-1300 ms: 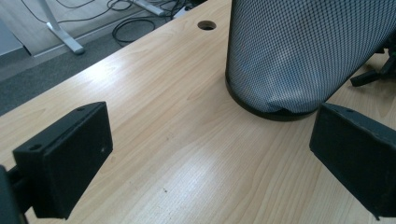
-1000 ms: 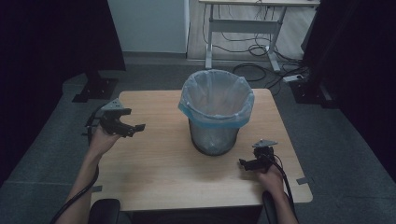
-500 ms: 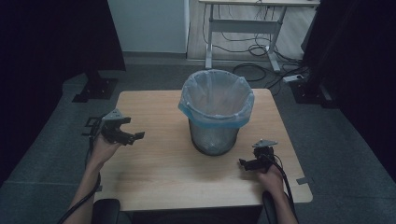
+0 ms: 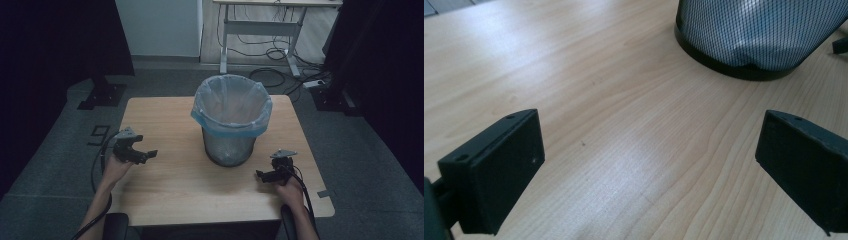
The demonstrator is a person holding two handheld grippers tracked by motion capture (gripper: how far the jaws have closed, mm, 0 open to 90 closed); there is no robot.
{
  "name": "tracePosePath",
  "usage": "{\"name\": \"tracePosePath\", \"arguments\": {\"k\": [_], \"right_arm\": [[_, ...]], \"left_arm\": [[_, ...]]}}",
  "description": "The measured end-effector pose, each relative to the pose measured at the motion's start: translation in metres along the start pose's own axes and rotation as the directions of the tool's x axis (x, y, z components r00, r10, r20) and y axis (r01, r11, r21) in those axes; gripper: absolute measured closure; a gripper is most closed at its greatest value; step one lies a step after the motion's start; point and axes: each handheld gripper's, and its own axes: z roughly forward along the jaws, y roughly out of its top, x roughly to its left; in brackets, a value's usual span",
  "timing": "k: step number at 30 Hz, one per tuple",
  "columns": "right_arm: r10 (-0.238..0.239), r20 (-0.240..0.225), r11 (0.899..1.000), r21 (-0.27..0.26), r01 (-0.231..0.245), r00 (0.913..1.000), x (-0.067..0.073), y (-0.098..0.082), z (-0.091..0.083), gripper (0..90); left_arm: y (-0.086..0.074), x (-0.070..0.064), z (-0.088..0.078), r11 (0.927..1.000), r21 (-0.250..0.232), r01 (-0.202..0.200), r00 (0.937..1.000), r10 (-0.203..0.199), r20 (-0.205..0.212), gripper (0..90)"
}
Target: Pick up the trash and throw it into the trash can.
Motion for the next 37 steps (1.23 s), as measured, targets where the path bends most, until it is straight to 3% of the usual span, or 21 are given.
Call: {"name": "tracePosePath", "arguments": {"k": [7,21,25,28,30,37], "right_arm": [[0.0,0.0,1.0,0.0,0.0,1.0,0.0,0.0,0.0,0.0],[0.0,0.0,1.0,0.0,0.0,1.0,0.0,0.0,0.0,0.0],[0.003,0.005,1.0,0.0,-0.003,1.0,0.001,0.0,0.0,0.0],[0.003,0.005,1.0,-0.001,-0.003,1.0,0.001,0.0,0.0,0.0],[0.003,0.005,1.0,-0.001,-0.003,1.0,0.001,0.0,0.0,0.0],[0.004,0.005,1.0,-0.001,-0.004,1.0,0.001,-0.001,0.0,0.0]], "left_arm": [[-0.014,-0.002,0.011,0.9998,0.01,0.015,0.9999,-0.015,0.004,0.0],[-0.033,-0.012,0.033,0.9952,0.098,-0.002,1.0,0.002,0.005,0.0],[-0.038,-0.016,0.041,0.9871,0.158,-0.027,0.9996,0.029,-0.006,0.0],[-0.042,-0.02,0.048,0.9728,0.223,-0.064,0.9967,0.073,-0.036,0.0],[-0.042,-0.022,0.05,0.9662,0.248,-0.069,0.9961,0.08,-0.037,0.0],[-0.043,-0.022,0.051,0.9664,0.25,-0.059,0.9964,0.073,-0.044,0.0]]}}
